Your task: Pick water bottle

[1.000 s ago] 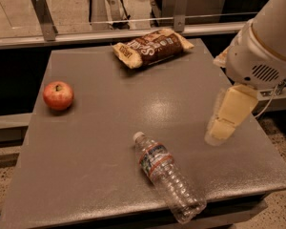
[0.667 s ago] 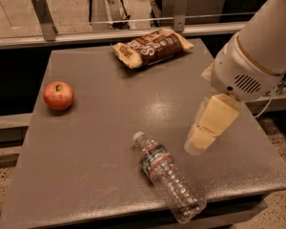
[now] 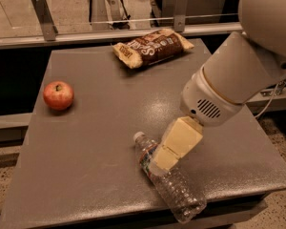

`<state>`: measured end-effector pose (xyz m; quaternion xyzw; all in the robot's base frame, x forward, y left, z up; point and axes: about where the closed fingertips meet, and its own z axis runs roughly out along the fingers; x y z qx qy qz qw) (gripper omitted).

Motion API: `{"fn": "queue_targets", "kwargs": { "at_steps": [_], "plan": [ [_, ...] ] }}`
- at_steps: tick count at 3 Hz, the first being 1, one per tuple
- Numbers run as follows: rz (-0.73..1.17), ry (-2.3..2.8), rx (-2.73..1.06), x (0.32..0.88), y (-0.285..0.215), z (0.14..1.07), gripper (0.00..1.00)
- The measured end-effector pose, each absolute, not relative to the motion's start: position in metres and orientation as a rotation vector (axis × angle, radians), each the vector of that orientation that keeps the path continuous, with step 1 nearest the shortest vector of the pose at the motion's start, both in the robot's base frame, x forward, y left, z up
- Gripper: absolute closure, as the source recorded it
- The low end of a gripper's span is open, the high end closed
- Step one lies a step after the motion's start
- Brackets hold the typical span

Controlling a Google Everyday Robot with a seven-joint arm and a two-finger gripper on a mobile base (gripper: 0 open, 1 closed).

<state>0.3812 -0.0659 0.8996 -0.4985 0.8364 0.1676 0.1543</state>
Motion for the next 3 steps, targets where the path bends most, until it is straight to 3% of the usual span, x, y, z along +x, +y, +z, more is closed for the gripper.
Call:
{"fn": "queue_targets", "kwargs": {
  "at_steps": [2, 3],
  "plan": [
    [0.396, 2.499, -1.422, 0.364, -0.032, 0.846, 0.00],
    [0.336, 2.529, -1.407, 0.360, -0.027, 0.827, 0.18]
  ]
}}
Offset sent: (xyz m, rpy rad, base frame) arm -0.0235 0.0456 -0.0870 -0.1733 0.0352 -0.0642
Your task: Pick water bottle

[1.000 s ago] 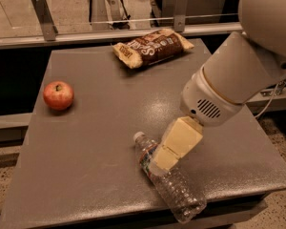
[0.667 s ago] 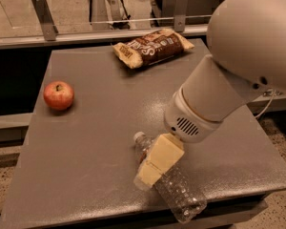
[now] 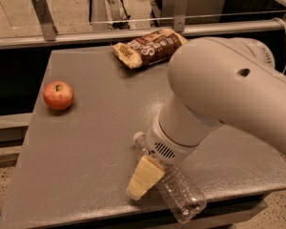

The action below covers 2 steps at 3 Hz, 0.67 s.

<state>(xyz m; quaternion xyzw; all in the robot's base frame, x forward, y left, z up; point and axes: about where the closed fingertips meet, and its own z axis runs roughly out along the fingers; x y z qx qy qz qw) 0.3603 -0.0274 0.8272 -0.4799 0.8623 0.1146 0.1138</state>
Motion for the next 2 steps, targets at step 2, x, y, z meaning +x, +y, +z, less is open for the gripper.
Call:
{"fn": "queue_targets", "kwargs": {
  "at_steps": [2],
  "plan": [
    [0.279, 2.508, -1.396, 0.3667, -0.0299, 0.8205, 0.64]
  ]
}}
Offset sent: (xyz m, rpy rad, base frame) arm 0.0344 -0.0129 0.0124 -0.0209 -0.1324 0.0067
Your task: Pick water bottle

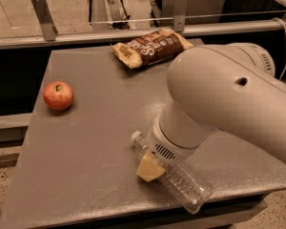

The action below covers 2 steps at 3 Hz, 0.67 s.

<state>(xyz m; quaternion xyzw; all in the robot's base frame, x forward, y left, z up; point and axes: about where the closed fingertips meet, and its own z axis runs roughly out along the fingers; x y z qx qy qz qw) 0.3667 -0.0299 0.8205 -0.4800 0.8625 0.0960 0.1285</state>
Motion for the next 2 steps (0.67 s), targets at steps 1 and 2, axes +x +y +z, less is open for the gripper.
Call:
{"fn": "queue_targets", "kwargs": {
  "at_steps": [1, 2],
  "plan": [
    [0.297, 2.409, -1.393, 0.404, -0.039, 0.845, 0.96],
    [0.417, 2.265, -1.395, 0.440, -0.041, 0.870, 1.00]
  ]
}}
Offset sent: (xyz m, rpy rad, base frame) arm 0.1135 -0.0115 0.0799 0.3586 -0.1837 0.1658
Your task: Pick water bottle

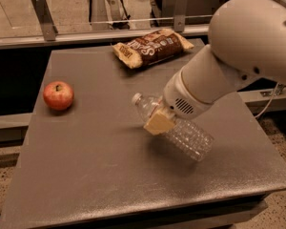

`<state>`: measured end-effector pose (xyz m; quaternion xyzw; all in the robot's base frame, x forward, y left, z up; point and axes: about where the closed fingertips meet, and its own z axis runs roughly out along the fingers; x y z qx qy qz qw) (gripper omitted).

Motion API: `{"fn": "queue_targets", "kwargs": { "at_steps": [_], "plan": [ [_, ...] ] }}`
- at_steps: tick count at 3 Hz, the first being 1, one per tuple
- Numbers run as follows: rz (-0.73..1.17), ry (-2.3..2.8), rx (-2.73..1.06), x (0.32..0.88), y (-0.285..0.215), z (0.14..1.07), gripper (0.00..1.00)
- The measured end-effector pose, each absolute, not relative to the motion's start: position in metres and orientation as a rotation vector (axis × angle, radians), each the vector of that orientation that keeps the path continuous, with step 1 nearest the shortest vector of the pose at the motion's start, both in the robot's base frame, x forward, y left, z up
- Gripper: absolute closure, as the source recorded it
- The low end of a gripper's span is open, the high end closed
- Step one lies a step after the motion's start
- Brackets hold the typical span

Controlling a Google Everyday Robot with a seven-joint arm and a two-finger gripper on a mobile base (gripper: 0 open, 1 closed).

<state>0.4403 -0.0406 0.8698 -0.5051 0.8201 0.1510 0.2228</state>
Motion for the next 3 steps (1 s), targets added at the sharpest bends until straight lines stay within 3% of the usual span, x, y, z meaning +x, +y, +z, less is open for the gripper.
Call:
{"fn": "queue_targets", "kwargs": {
  "at_steps": [2, 3],
  "plan": [
    [0.747, 1.897, -1.282, 0.481, -0.045, 0.914, 1.00],
    [0.778, 1.815, -1.288, 0.478, -0.040, 0.924, 1.00]
  ]
}}
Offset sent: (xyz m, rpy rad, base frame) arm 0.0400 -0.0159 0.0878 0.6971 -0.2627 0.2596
